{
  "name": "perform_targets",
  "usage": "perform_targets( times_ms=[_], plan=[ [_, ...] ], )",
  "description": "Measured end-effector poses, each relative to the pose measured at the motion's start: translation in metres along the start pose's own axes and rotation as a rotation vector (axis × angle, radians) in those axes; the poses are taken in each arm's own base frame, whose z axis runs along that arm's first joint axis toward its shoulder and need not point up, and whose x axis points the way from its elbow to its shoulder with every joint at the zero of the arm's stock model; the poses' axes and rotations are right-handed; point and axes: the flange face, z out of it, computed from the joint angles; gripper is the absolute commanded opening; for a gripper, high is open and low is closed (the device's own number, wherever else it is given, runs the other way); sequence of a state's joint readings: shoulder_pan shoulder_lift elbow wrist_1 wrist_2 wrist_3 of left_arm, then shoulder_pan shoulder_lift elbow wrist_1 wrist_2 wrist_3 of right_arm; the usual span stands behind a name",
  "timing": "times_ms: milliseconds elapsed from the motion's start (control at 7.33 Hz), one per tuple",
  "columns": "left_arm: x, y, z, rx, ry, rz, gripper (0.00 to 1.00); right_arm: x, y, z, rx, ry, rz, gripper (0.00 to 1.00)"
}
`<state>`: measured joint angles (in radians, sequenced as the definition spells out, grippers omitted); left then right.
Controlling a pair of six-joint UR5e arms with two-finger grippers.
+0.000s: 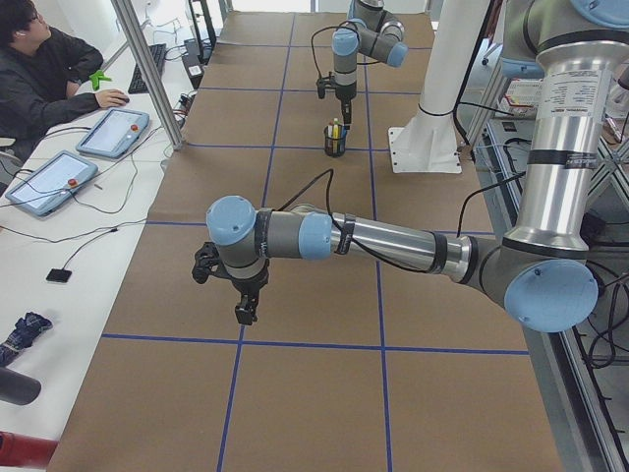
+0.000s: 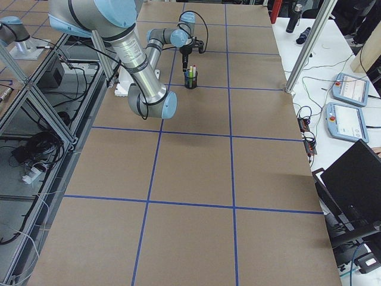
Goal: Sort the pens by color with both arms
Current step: 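Lower the right gripper into the cup and grasp the blue marker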
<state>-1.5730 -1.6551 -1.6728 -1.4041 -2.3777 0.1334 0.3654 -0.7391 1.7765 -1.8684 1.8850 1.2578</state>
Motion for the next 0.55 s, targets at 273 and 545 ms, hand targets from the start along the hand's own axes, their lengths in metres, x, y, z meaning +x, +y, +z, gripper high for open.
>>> perform_targets(
  times_ms=[273, 545],
  plan=[
    [0.0002, -0.0009, 0.0, -0.001, 0.0, 0.0, 1.0, -0.0025, 0.0029, 0.0034, 0.016, -0.002, 0.006, 0.63],
    [0.0009, -0.0021, -0.0006, -0.001, 0.0, 0.0, 1.0, -0.0046, 0.004, 0.0055, 0.02, -0.012, 0.009, 0.59]
  ],
)
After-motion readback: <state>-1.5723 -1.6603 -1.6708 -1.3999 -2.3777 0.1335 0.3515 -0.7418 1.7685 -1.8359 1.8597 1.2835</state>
